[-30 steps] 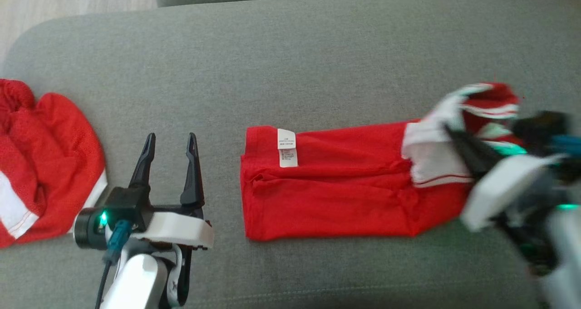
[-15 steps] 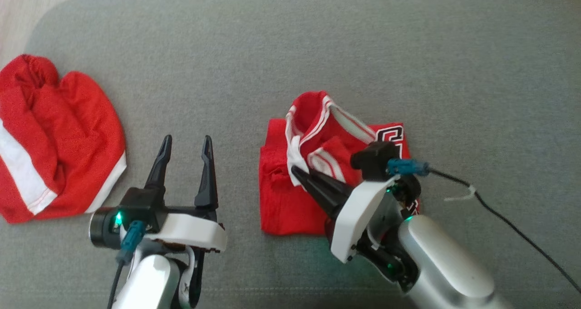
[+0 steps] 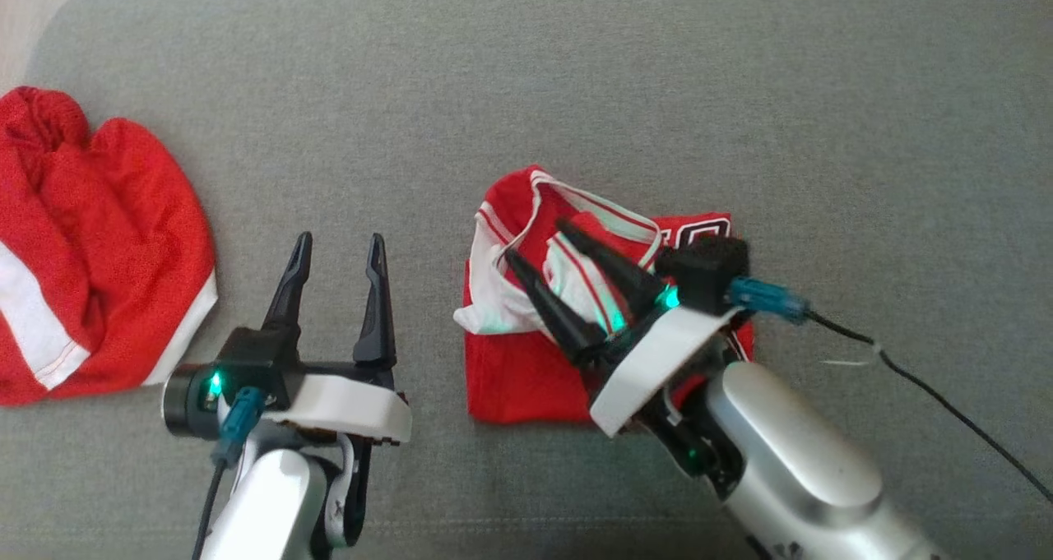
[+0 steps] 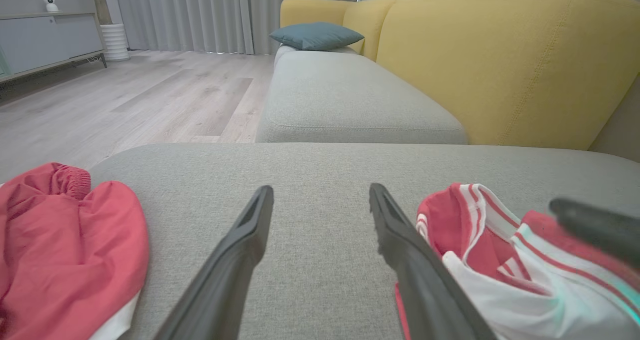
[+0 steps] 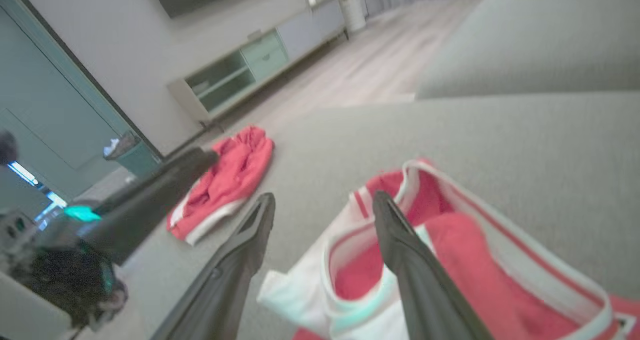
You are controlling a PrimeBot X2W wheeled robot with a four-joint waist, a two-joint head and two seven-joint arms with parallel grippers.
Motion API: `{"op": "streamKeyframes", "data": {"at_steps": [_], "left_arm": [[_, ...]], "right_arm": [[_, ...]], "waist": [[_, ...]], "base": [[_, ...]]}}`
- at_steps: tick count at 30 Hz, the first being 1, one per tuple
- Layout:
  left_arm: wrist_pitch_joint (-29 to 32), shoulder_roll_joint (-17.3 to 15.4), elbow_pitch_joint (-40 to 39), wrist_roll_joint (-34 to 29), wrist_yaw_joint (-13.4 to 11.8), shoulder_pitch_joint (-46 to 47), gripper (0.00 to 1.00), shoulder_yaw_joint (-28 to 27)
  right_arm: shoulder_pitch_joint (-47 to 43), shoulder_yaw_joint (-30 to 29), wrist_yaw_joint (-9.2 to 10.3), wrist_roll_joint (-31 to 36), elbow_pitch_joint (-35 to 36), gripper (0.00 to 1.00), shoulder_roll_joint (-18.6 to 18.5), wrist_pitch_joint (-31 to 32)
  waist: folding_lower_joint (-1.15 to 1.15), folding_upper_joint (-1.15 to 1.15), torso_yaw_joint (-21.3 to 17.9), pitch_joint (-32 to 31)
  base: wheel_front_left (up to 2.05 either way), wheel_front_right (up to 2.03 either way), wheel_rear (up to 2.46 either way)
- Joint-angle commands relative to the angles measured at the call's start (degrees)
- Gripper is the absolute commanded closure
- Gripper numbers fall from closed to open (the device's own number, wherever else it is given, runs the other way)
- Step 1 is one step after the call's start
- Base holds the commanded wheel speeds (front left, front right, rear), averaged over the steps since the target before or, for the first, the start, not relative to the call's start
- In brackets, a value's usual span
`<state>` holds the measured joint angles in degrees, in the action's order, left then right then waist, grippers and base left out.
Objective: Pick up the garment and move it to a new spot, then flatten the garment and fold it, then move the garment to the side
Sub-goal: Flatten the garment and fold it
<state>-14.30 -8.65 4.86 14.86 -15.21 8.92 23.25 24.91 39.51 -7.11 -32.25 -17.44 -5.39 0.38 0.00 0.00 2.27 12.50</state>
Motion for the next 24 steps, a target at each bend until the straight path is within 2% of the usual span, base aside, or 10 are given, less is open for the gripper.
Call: {"op": "streamKeyframes", "data": {"at_steps": [1,4,6,12,19,24], "left_arm": [[-0.7,-0.4,-1.6,-0.4,-0.4,2.5,0.00,-2.3],[-0.7,-0.6,-1.5,-0.3,-0.5,2.2,0.00,-2.6],[-0.7,-0.7,-1.5,-0.3,-0.6,1.9,0.00,-2.7],[-0.7,-1.3,-1.8,-0.4,-1.1,1.1,0.00,-3.2],[-0.7,-2.1,-2.2,-0.5,-1.6,0.4,0.00,-3.6],[-0.6,-2.8,-2.5,-0.4,-2.0,-0.5,0.00,-3.8]], "right_arm": [[1.4,0.1,-0.37,0.6,3.9,0.00,-0.3,-3.0],[0.3,-3.7,-0.37,1.7,7.6,0.00,-2.7,-6.9],[-1.4,-8.3,-0.37,3.2,9.5,0.00,-4.4,-8.3],[-9.5,-24.4,-0.37,8.8,14.5,0.00,-7.6,-7.1],[-18.8,-35.2,-0.37,12.8,19.8,0.00,-7.8,-3.6],[-24.3,-37.9,-0.37,14.6,23.7,0.00,-6.2,-1.0]], "waist": [[0.00,0.00,-0.4,-0.3],[0.00,0.00,-1.1,-0.8],[0.00,0.00,-1.5,-1.1],[0.00,0.00,-2.7,-1.6],[0.00,0.00,-3.6,-2.1],[0.00,0.00,-4.2,-2.6]], "base": [[0.00,0.00,0.00],[0.00,0.00,0.00],[0.00,0.00,0.00],[0.00,0.00,0.00],[0.00,0.00,0.00],[0.00,0.00,0.00]]}}
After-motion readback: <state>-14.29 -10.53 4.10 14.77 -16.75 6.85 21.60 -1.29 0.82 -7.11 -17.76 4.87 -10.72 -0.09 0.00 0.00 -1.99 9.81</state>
